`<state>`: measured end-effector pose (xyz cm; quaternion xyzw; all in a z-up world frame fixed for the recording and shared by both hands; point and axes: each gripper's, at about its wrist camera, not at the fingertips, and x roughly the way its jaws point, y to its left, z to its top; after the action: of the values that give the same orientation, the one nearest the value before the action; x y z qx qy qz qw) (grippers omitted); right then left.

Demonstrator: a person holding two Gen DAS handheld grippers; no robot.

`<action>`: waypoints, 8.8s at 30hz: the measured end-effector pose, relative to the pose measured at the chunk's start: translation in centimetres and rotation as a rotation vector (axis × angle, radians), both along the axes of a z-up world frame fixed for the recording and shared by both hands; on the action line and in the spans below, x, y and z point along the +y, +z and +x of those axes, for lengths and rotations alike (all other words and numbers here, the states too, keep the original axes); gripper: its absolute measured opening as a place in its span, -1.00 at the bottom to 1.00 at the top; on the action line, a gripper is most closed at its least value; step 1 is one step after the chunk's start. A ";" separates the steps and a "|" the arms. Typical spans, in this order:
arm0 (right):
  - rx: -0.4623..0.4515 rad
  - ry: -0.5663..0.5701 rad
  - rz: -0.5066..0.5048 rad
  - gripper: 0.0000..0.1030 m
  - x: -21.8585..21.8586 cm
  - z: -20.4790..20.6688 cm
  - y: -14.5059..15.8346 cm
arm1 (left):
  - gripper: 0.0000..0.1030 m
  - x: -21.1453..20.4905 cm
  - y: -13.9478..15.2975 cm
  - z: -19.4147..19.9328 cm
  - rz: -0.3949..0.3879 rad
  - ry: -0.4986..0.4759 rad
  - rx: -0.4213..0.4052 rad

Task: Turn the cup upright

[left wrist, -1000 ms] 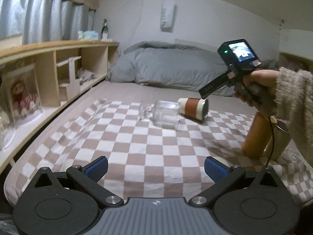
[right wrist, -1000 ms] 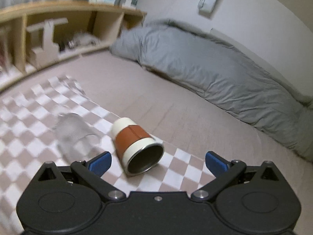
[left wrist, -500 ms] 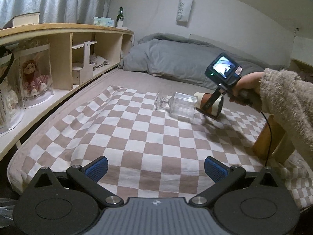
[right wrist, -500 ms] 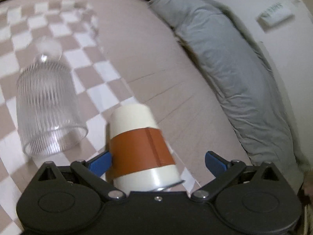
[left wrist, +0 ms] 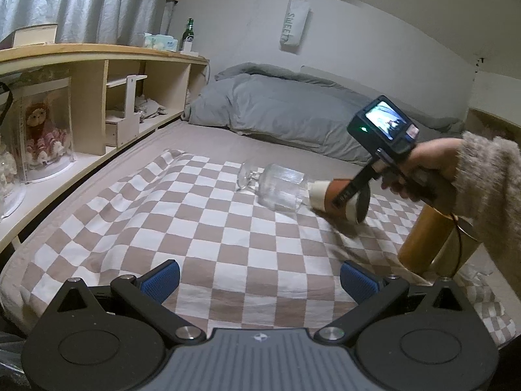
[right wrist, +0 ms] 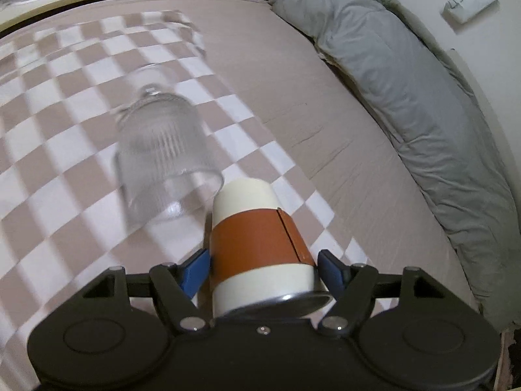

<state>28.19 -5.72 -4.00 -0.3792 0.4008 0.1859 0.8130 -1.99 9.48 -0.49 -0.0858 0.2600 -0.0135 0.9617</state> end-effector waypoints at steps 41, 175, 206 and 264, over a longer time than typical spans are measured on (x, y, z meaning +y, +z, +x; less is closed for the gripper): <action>-0.112 0.309 0.256 0.70 -3.3 -12.0 0.0 | 0.88 -1.4 -3.2 24.5 0.101 -0.139 0.117; -0.370 -0.391 0.766 1.00 -22.2 -26.1 5.1 | 1.00 -12.7 4.3 7.2 0.192 -0.305 -0.120; -0.400 -0.389 0.710 1.00 -18.9 -27.9 2.7 | 1.00 -9.8 1.2 2.6 0.206 -0.140 -0.086; -0.392 -0.380 0.701 1.00 -18.5 -27.9 2.5 | 1.00 -9.6 1.1 2.4 0.209 -0.125 -0.085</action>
<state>0.32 -24.26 -1.53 -0.0285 0.2145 0.0824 0.9728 0.39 -0.09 0.62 0.0319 0.2238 -0.0497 0.9729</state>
